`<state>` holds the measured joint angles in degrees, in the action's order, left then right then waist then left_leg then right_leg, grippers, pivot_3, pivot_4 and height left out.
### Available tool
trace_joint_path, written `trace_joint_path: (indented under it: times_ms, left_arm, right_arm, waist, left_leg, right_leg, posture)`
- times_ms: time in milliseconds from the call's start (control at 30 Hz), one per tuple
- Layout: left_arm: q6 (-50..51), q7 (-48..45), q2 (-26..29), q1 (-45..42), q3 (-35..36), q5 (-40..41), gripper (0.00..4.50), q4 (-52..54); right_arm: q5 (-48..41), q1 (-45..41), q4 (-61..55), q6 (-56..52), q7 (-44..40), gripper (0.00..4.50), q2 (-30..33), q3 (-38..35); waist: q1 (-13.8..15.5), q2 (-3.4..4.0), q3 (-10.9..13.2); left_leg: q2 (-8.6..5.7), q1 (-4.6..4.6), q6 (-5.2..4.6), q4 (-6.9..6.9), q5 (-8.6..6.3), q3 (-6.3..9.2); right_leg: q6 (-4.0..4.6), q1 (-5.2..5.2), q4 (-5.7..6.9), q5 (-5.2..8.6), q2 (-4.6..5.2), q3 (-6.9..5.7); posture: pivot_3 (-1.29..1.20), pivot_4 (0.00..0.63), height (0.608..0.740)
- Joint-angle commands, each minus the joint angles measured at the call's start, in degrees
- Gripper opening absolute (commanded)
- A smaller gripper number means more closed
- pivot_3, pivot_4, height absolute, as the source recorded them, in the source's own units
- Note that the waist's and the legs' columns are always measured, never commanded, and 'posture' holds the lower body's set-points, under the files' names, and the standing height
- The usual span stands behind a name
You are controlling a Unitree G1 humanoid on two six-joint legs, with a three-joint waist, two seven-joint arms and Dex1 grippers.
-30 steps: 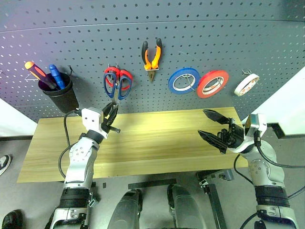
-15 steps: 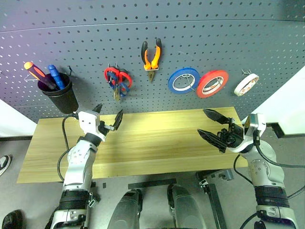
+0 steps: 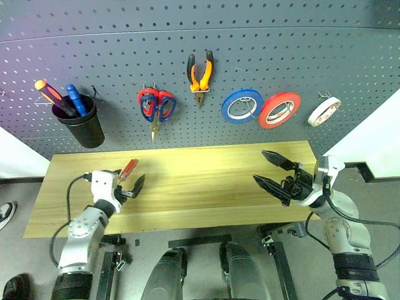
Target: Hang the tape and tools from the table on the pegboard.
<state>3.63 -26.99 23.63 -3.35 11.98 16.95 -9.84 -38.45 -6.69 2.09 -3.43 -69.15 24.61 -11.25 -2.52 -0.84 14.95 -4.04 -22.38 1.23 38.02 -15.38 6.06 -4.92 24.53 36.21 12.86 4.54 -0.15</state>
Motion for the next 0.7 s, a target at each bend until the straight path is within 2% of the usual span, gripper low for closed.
trace_joint_path:
  times_ms: [33, 233, 400, 700]
  left_arm:
    - [4.2, -2.7, 3.8, -3.8, 0.8, 0.0, 4.47, -5.9]
    - [5.3, -8.2, 6.9, -9.4, 2.9, 2.2, 4.47, -13.9]
    - [3.9, -11.0, 8.8, -12.0, 1.4, 0.3, 4.47, -19.3]
    - [-1.4, -13.5, 10.4, -18.9, 0.7, -3.0, 4.47, -31.3]
  right_arm:
    - [-0.9, 1.9, -4.7, -0.9, 0.8, 4.5, 0.1, 0.0]
    - [-1.9, 5.0, -9.0, -3.2, 1.9, 4.5, 1.7, -0.7]
    - [-2.8, 7.7, -12.0, -4.5, 3.4, 4.5, 2.5, -1.6]
    - [-3.6, 10.7, -15.4, -6.0, 5.4, 4.5, 3.8, -3.1]
  waist:
    - [0.0, -0.02, 0.0]
    - [-0.1, 0.01, 0.6]
    - [-0.1, 0.12, 1.2]
    - [-0.2, 0.02, 3.3]
  left_leg:
    - [0.0, -0.01, 0.0, 0.0, 0.0, 0.0]
    - [0.01, -0.03, -0.01, -0.01, -0.01, 0.01]
    - [0.02, -0.08, -0.03, -0.05, -0.01, 0.04]
    - [0.02, -0.28, -0.09, -0.09, -0.05, 0.03]
  right_leg:
    - [0.0, 0.0, -0.01, 0.0, 0.01, 0.0]
    - [0.0, 0.01, -0.04, 0.01, 0.05, 0.03]
    - [0.0, 0.05, -0.07, 0.03, 0.09, 0.03]
    - [-0.02, 0.24, -0.1, 0.06, 0.15, 0.06]
  posture:
    - [-0.12, 0.259, 0.74]
    - [-0.12, 0.318, 0.74]
    - [-0.13, 0.35, 0.74]
    - [-0.15, 0.38, 0.74]
